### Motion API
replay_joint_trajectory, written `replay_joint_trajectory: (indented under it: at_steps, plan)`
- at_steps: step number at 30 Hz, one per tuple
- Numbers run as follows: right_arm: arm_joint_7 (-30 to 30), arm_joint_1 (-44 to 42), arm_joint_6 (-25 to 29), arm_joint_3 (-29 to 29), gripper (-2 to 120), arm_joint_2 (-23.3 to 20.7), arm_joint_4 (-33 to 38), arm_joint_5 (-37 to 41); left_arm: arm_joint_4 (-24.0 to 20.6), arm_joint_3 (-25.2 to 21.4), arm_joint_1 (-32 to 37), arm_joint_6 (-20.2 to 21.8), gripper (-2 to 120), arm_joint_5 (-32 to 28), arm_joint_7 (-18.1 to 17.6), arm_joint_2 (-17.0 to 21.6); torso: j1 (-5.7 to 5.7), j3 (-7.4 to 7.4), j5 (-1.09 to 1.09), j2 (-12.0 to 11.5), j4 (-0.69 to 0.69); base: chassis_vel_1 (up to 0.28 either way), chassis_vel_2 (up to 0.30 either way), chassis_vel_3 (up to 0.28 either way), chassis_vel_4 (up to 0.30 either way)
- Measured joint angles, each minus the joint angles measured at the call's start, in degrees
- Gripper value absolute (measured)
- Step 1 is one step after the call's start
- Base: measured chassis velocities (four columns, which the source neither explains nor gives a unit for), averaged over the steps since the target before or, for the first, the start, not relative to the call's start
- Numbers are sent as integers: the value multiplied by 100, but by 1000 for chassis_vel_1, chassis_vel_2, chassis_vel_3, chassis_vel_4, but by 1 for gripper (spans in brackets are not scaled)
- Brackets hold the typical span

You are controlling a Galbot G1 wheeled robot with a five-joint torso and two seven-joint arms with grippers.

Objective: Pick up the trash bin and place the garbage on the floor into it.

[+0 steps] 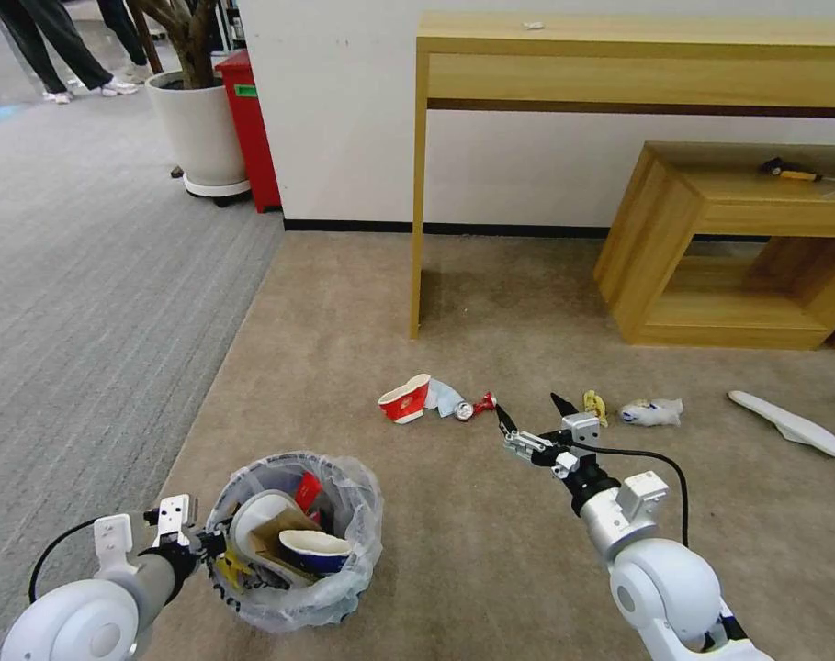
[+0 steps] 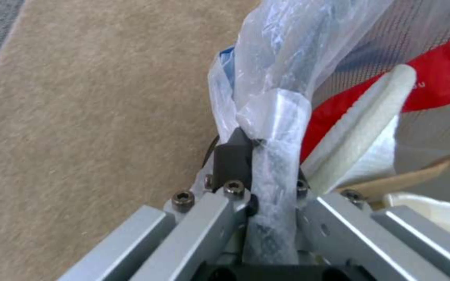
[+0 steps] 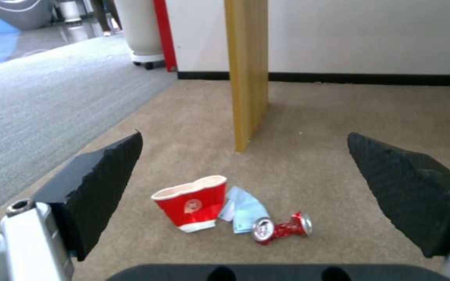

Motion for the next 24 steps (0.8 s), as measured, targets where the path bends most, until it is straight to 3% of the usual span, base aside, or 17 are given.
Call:
replay_joint_trajectory:
  at_steps: [7, 18, 24]
  plan:
    - [1, -15, 0, -10, 100, 31, -15, -15, 75, -36, -50, 0, 0, -6, 30, 11, 0, 0, -3, 0, -1, -142, 35, 123, -50]
    - [7, -32, -10, -48, 100, 63, -59, -40, 193, -90, -90, 0, 0, -16, 81, 18, 1, 1, -7, 0, 0, -202, 241, 208, -229]
    - [390, 319, -450, -262, 100, 2, -387, 668, 332, -307, -132, -1, 0, -99, 162, 97, 4, 3, -3, 0, 1, -244, 203, 219, -214]
